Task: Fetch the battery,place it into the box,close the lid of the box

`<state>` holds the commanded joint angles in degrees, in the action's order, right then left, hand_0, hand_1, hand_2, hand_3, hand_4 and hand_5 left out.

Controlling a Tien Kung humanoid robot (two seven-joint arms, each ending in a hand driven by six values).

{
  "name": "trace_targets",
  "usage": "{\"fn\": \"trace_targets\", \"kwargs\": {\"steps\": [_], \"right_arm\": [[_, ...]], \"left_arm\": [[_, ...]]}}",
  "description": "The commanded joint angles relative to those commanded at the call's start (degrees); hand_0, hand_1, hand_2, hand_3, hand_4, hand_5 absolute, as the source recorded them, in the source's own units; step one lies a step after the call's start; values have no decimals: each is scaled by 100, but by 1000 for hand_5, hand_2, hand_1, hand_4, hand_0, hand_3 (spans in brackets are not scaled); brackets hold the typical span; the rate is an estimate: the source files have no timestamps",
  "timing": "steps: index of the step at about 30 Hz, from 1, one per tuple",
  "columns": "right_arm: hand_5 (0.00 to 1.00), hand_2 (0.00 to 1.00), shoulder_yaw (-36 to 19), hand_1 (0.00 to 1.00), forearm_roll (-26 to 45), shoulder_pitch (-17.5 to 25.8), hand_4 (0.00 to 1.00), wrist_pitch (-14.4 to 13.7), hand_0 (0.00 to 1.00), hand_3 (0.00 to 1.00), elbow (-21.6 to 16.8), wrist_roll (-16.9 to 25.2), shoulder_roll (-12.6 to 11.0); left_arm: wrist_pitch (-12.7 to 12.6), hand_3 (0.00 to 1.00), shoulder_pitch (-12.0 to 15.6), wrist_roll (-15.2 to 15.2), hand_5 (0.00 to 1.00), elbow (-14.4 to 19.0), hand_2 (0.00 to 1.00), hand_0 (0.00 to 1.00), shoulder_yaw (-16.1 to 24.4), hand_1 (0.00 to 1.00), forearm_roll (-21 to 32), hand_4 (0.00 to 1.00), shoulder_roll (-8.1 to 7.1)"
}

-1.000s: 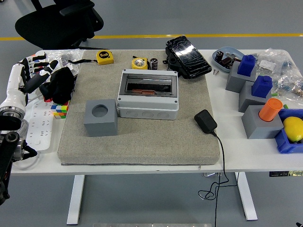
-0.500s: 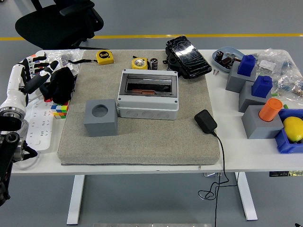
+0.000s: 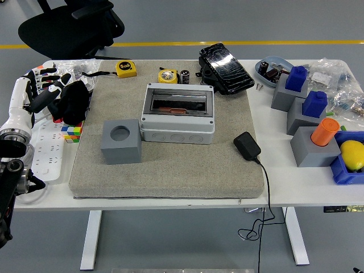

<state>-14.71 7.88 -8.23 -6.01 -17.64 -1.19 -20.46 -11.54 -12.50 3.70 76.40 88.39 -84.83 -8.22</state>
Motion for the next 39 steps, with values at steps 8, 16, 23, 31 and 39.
{"fn": "trace_targets", "kwargs": {"steps": [8, 16, 23, 31, 39], "right_arm": [[491, 658, -12, 631, -7, -10, 949, -2, 579, 555, -1, -2, 11], [492, 659, -19, 630, -5, -6, 949, -4, 578, 555, 2, -5, 15], [491, 659, 1, 630, -3, -22, 949, 3, 579, 556, -1, 4, 14], [489, 659, 47, 630, 36, -41, 950, 24, 579, 557, 1, 0, 6], [491, 660, 81, 631, 33, -71, 949, 11, 578, 557, -3, -6, -22]], "left_arm": [[4, 677, -7, 1, 530, 24, 639, 532, 4, 645, -4, 995, 3], [1, 677, 23, 3, 530, 29, 639, 532, 4, 643, -3, 995, 9], [3, 676, 21, -1, 529, 33, 639, 532, 16, 643, 3, 993, 14], [27, 675, 1, -41, 528, 30, 640, 532, 2, 644, 17, 994, 3], [23, 675, -35, -38, 522, 45, 640, 547, 4, 642, 14, 992, -4]]}}
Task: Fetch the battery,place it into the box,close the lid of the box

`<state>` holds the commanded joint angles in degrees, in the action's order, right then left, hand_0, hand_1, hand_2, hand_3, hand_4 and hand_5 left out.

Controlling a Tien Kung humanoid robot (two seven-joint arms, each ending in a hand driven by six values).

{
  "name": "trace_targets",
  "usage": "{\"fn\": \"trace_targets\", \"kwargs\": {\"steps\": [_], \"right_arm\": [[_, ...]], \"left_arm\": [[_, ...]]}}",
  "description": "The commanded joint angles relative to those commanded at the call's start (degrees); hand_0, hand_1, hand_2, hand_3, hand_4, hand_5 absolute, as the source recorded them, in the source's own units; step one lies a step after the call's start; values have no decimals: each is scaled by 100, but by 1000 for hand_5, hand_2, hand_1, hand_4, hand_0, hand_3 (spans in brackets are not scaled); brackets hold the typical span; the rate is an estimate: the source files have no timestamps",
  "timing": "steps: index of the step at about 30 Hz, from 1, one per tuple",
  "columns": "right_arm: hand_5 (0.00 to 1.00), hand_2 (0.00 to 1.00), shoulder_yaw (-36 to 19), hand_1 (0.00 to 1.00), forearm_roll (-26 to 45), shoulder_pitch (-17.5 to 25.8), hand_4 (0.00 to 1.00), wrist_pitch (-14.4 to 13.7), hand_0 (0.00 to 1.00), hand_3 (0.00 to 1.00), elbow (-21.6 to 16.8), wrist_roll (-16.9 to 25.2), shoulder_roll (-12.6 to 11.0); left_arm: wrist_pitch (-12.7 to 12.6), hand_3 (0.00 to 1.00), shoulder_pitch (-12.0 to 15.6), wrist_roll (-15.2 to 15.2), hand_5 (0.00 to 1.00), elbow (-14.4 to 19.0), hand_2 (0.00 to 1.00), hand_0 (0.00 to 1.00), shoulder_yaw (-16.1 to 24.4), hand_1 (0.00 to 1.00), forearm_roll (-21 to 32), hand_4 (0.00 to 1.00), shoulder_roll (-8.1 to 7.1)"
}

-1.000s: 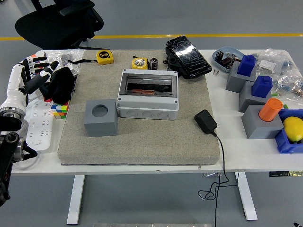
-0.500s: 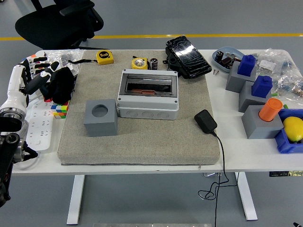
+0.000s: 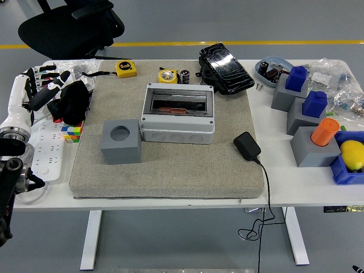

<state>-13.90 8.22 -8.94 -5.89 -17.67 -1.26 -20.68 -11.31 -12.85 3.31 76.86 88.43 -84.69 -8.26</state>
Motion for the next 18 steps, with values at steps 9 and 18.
{"fn": "trace_targets", "kwargs": {"steps": [9, 18], "right_arm": [[492, 660, 20, 631, 1, 27, 949, 6, 580, 557, 1, -13, 17], [496, 660, -21, 631, -22, 47, 949, 1, 579, 557, -3, -7, 20]], "left_arm": [[3, 673, 21, 13, 521, 12, 640, 550, -1, 642, -4, 991, -6], [13, 669, 21, 21, 517, 0, 641, 552, -43, 642, -8, 991, -1]]}}
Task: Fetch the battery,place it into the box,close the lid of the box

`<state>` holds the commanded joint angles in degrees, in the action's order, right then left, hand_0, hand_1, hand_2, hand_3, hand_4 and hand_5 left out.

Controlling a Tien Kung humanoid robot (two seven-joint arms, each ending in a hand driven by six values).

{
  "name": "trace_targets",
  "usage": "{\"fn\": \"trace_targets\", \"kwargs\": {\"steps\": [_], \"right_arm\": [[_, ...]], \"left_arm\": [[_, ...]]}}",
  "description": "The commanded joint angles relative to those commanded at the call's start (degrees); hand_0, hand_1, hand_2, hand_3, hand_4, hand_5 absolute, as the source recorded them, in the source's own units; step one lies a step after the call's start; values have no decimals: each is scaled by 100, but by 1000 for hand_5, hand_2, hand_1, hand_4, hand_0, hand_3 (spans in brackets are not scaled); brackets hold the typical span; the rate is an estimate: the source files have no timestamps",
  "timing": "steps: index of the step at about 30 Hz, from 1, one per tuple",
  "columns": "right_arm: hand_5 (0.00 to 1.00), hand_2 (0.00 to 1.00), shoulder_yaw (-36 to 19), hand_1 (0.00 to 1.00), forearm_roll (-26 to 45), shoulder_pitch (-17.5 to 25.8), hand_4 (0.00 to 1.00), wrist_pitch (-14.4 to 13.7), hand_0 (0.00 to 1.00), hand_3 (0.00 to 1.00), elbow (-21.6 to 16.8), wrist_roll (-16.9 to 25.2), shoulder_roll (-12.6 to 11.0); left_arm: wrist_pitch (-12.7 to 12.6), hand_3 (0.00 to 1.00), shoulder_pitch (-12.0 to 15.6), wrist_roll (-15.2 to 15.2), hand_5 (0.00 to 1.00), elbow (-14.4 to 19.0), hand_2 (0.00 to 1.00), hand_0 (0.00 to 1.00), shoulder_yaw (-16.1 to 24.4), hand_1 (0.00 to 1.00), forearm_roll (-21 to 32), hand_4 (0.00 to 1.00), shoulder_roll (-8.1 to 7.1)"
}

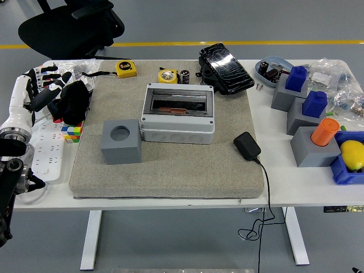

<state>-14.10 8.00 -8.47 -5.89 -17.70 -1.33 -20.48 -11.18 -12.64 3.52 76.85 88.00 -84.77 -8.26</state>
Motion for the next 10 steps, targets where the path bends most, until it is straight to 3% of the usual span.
{"fn": "trace_targets", "kwargs": {"steps": [10], "right_arm": [[496, 660, -37, 631, -21, 33, 950, -3, 579, 557, 1, 3, 10]], "left_arm": [[14, 669, 44, 2, 515, 16, 641, 551, 0, 642, 3, 988, 9]]}}
